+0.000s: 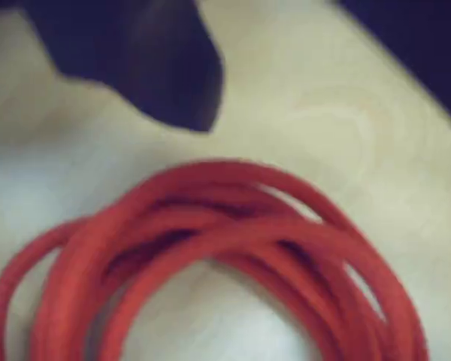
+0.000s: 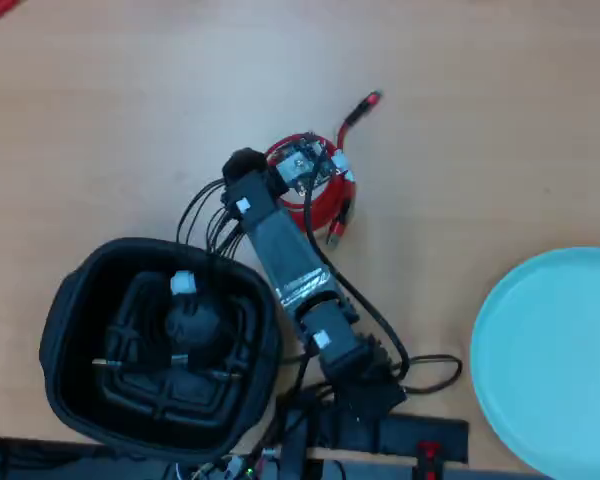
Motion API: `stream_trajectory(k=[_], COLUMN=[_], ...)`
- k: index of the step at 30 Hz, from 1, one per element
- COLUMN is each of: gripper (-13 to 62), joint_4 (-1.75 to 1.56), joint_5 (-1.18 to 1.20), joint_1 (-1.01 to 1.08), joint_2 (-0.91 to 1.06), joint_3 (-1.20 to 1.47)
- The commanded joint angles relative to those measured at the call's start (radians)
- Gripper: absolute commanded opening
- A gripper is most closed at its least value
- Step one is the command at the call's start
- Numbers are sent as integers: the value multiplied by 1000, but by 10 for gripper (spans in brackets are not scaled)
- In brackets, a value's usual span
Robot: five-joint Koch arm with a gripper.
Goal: Put a black charging cable in a black bowl and put a red charging cable in a green bowl
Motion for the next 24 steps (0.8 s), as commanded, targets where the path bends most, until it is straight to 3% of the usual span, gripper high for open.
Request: stream_trajectory(k=[1, 10, 24], gripper=[425, 426, 425], joint_4=[-12, 20, 12], joint_5=[126, 589, 652], joint_1=[12, 31, 95], joint_2=[11, 6, -97], joint_3=[-77, 28, 109])
